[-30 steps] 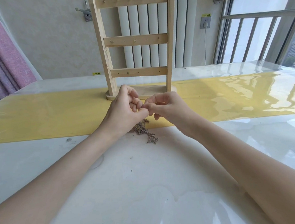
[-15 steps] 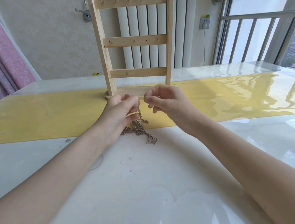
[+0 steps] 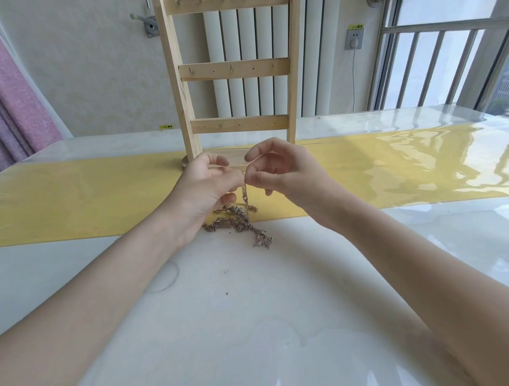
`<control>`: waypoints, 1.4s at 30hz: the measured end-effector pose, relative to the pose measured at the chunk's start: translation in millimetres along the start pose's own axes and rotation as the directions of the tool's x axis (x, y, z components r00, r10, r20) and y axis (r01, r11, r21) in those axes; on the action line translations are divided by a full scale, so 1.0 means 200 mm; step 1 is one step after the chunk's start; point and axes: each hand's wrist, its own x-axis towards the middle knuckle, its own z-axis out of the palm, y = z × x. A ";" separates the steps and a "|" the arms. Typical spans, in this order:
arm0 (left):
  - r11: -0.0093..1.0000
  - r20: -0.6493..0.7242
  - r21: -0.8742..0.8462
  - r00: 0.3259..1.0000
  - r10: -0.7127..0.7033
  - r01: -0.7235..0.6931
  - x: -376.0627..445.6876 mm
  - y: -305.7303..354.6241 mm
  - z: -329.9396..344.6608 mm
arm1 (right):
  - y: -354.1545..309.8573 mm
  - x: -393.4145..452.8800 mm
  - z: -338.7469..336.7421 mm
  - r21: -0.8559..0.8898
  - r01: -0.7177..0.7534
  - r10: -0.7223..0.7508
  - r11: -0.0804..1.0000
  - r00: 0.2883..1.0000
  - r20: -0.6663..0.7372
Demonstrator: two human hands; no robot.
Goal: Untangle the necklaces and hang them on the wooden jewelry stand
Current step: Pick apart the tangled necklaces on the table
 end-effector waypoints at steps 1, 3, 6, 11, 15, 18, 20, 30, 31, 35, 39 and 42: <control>0.998 0.010 0.059 1.000 0.019 -0.020 0.00 0.00 0.00 | 0.00 0.00 0.00 0.007 -0.013 0.013 1.000 1.000 0.013; 0.986 0.040 0.159 0.998 0.044 -0.050 0.00 0.01 -0.01 | 0.00 0.00 -0.01 0.002 -0.038 0.038 0.999 0.999 0.035; 0.972 0.080 0.210 0.993 0.091 -0.106 -0.01 0.01 -0.01 | 0.01 0.00 -0.01 -0.018 -0.054 0.055 0.998 0.997 0.048; 0.966 0.066 0.216 0.989 0.131 -0.143 -0.01 0.00 0.01 | 0.01 0.00 -0.01 -0.048 -0.030 0.032 0.998 0.999 0.037; 0.992 0.017 0.124 1.000 0.020 -0.022 -0.01 -0.01 0.02 | -0.01 0.00 0.00 -0.134 0.031 -0.026 0.990 0.999 0.041; 0.998 0.039 0.005 0.997 -0.065 0.065 -0.01 -0.02 0.04 | -0.01 0.00 0.01 -0.187 0.057 -0.046 0.981 0.997 0.060; 0.994 0.042 -0.040 0.994 -0.102 0.104 -0.01 -0.03 0.05 | 0.00 0.00 0.01 -0.241 0.076 -0.061 0.968 0.996 0.071; 0.989 0.051 0.127 0.996 -0.076 0.069 -0.01 -0.02 0.02 | 0.01 0.00 0.01 -0.554 0.270 -0.191 0.788 0.962 0.197; 0.987 0.061 0.140 0.995 -0.081 0.072 -0.02 -0.02 0.02 | 0.01 0.00 0.01 -0.574 0.301 -0.217 0.761 0.953 0.212; 0.965 0.097 0.254 0.992 -0.085 0.058 -0.02 -0.01 0.00 | 0.02 0.00 0.02 -0.642 0.381 -0.258 0.666 0.924 0.281; 0.971 0.124 0.221 0.985 -0.122 0.092 -0.01 -0.01 -0.02 | 0.02 0.00 0.03 -0.624 0.399 -0.283 0.672 0.917 0.282; 0.985 0.149 0.064 0.974 -0.168 0.160 -0.01 -0.01 -0.02 | 0.02 0.00 0.04 -0.560 0.393 -0.311 0.729 0.919 0.240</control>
